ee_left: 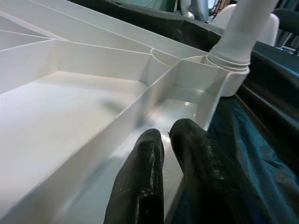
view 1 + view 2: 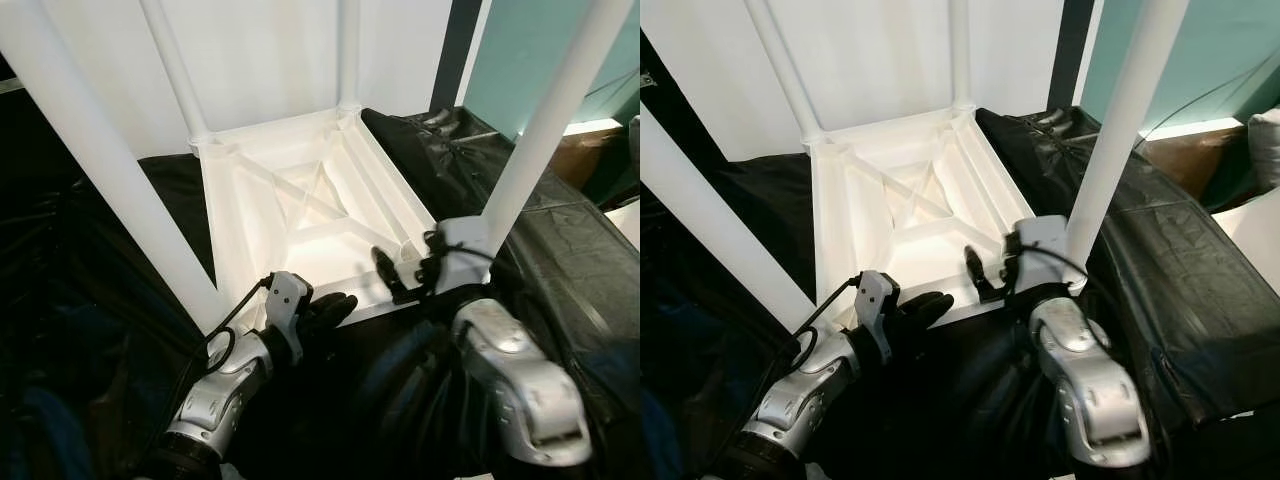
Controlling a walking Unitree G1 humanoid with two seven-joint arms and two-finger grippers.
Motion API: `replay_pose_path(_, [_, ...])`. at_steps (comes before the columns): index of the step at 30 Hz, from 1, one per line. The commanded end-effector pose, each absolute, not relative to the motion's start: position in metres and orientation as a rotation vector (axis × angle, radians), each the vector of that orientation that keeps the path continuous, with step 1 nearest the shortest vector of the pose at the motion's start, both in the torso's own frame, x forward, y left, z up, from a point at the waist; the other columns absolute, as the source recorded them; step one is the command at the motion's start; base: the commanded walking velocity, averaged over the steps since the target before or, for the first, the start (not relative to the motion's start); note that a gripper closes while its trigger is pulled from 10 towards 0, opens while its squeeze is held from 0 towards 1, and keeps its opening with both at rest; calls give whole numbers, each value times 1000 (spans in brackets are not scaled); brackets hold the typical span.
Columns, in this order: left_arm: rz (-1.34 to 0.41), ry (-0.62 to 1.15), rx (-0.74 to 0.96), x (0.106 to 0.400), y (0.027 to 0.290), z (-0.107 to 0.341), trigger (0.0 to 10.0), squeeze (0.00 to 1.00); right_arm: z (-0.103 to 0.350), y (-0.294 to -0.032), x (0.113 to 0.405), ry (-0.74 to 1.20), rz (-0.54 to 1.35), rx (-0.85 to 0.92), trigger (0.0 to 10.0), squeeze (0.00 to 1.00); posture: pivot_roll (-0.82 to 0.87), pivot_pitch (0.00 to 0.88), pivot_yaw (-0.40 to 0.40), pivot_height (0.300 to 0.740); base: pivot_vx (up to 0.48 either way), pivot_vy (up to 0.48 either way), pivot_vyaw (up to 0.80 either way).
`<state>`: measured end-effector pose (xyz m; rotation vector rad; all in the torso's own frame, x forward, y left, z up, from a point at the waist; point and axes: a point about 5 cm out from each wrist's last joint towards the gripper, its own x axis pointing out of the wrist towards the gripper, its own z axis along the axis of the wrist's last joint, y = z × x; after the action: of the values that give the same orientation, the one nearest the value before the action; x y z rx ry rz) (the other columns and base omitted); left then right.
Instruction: Building children table
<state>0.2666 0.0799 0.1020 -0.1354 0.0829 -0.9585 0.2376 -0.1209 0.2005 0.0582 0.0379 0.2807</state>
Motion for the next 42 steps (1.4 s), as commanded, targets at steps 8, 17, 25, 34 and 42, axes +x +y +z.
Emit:
replay_pose_path(8, [-940,125,-109,268,76,92,10000,0,188,-132,218,112,229,76,10000,0,-164,71,50,740,0,0,0])
replay_pose_path(17, [-958,130,-86,272,74,90,10000,0,192,-132,207,123,256,-136,10000,0,-176,59,54,740,0,0,0])
replay_pose_path(25, [-959,131,-80,272,74,89,10000,0,221,-130,210,-1,249,-403,10000,0,-172,44,52,740,0,0,0])
replay_pose_path(34, [-960,129,-73,273,73,87,10000,0,224,-135,211,-31,191,-445,10000,0,-176,36,49,740,0,0,0])
replay_pose_path(42, [-961,124,-64,274,70,85,10000,0,209,-156,200,-60,-50,-436,10000,0,-194,41,51,740,0,0,0])
